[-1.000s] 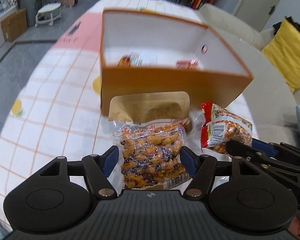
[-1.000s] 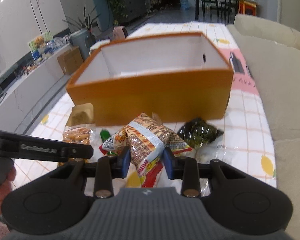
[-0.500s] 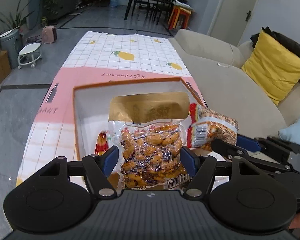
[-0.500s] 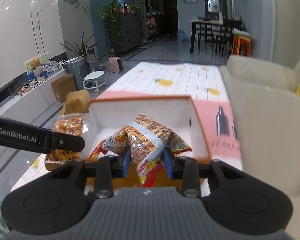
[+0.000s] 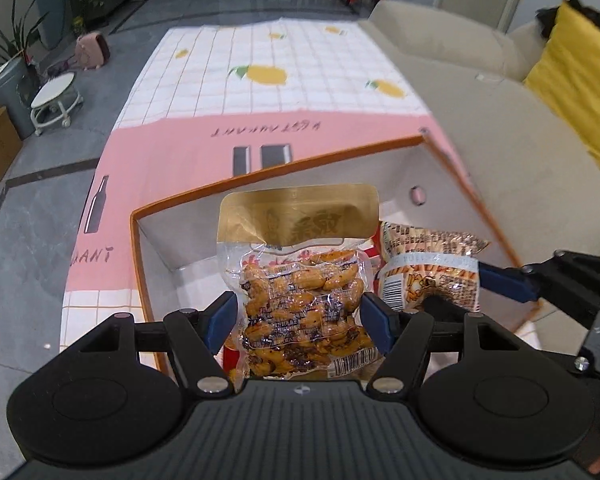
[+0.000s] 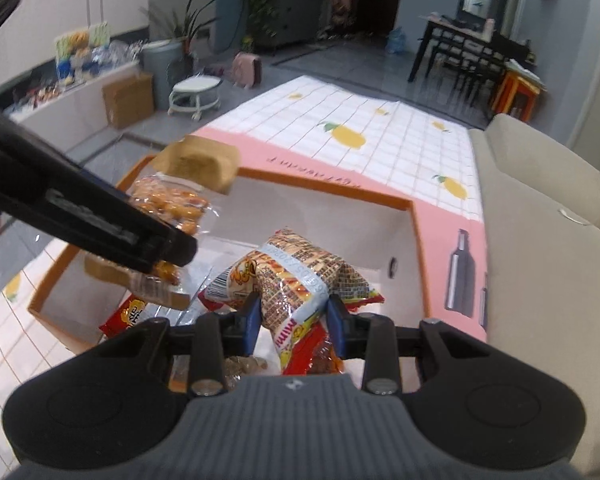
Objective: Organize snacks
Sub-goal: 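Lower both bags into the orange box and open both tools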
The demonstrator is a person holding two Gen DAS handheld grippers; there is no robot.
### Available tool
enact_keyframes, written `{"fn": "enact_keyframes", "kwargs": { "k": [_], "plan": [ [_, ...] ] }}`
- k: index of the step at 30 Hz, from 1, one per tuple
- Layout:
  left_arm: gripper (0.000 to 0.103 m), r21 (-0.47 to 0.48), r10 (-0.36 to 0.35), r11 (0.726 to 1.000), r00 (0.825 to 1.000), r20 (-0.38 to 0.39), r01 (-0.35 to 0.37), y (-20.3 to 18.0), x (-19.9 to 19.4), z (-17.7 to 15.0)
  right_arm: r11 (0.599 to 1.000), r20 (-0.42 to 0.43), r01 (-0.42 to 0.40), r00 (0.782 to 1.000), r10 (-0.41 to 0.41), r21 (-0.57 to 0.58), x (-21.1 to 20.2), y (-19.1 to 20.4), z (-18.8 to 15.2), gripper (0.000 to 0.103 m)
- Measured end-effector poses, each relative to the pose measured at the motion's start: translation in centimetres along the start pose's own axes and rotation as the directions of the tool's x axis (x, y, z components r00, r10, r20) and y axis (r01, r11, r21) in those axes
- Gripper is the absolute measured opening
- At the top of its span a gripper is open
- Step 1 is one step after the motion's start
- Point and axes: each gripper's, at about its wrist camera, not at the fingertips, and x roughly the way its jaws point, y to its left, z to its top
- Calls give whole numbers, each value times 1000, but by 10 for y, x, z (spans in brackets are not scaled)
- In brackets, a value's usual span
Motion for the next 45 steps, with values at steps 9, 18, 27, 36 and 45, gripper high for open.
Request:
{"fn": "enact_keyframes", "kwargs": {
  "k": [9, 18, 27, 36, 45],
  "plan": [
    [77, 21, 89, 996, 990, -108, -87, 22, 44, 12, 998, -92, 0, 996, -6, -65, 48, 14, 15, 32],
    [78, 107, 159, 984, 977, -141, -144, 19, 68, 11, 996, -158, 15, 987, -29, -93, 74, 21, 11, 32],
    [84, 164, 197, 971, 971, -132, -175, 11, 75, 9, 994, -183, 14, 983, -33, -106, 77, 21, 4, 33],
    [89, 206, 234, 955, 969, -82, -214, 3, 62, 12, 993, -172, 17, 984, -36, -113, 70, 23, 9, 45],
    [89, 222, 256, 941, 966, 25, -255, -7, 20, 7, 994, -113, 42, 992, -53, -96, 38, 18, 17, 66]
  ]
}}
